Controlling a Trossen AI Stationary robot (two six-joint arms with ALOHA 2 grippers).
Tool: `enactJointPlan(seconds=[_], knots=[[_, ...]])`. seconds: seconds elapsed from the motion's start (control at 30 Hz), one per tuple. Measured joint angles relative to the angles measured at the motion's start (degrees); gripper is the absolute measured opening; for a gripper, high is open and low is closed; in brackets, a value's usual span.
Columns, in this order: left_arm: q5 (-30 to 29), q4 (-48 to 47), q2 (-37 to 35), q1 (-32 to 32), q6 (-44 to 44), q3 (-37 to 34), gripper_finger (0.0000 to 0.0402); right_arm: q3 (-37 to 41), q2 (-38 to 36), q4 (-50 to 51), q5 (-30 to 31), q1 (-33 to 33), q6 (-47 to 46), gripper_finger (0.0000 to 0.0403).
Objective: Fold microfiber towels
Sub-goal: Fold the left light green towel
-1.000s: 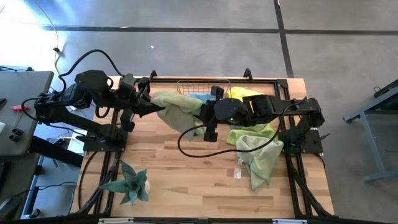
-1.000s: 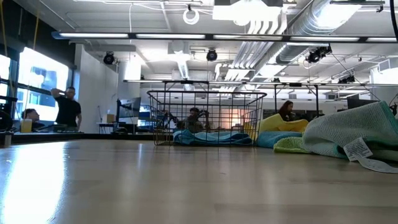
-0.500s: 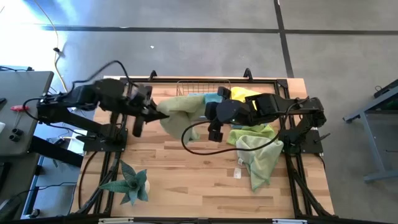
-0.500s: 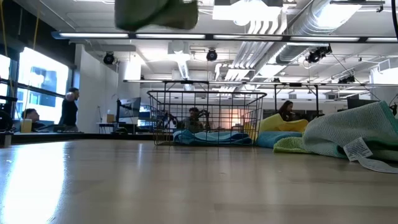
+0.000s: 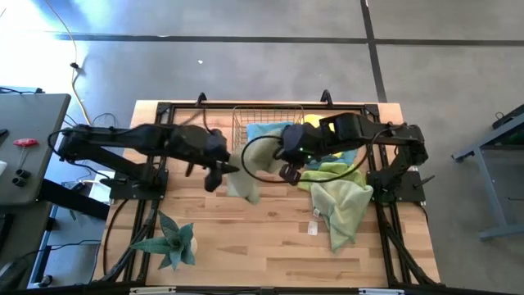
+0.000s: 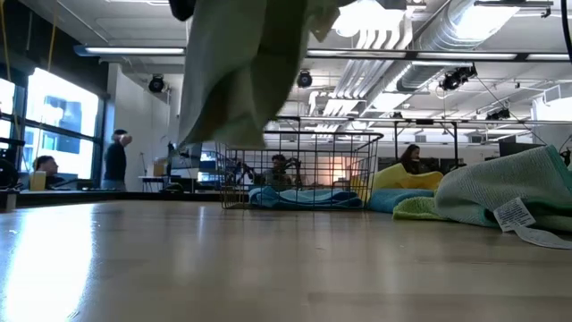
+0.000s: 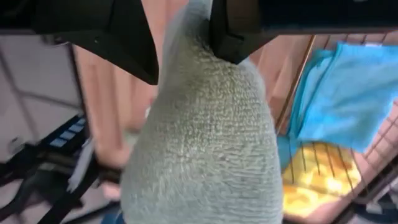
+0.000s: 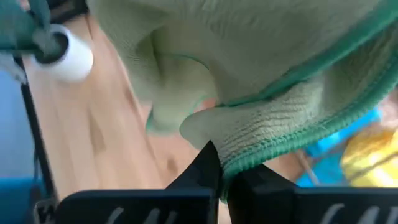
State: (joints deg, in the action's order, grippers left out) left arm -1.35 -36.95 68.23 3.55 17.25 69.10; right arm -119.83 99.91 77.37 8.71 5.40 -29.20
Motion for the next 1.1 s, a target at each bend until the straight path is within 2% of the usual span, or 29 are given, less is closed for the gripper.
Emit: enactJointPlan(seconds=[0.17,0.37,0.47,0.57,0.7,0.87,1.0,1.1], knots=[[-4.44,0.03,4.56,-0.02,-2.23,0.02,0.0146,0.0,0.05,3.97,-9.74,-2.15,-0.88,0.0],[-13.5,0.2,7.95,0.0,-4.25,0.02,0.0152,0.0,0.06,6.62,-26.32,-3.26,-0.89,0.0],[-16.21,1.07,8.43,0.02,-5.48,0.02,0.0152,0.0,0.07,7.75,-30.93,-3.2,-0.97,0.0],[-15.09,5.76,8.41,0.02,-5.47,0.02,0.0153,0.0,0.07,8.0,-32.09,-3.23,-1.89,0.0],[-10.69,16.77,8.41,-0.52,-5.51,0.02,0.0154,0.0,0.1,7.23,-32.08,-3.74,-2.16,0.0],[-4.18,27.56,8.39,-1.03,-6.83,0.04,0.0154,0.0,0.12,4.66,-28.29,-6.05,-5.5,0.0],[-4.44,28.91,8.39,-1.44,-9.22,0.04,0.0154,0.0,0.12,0.17,-26.02,-8.29,-6.98,0.0],[-7.11,28.73,8.39,-1.46,-10.45,0.04,0.0154,0.0,0.12,-3.72,-26.39,-9.66,-6.94,0.0]])
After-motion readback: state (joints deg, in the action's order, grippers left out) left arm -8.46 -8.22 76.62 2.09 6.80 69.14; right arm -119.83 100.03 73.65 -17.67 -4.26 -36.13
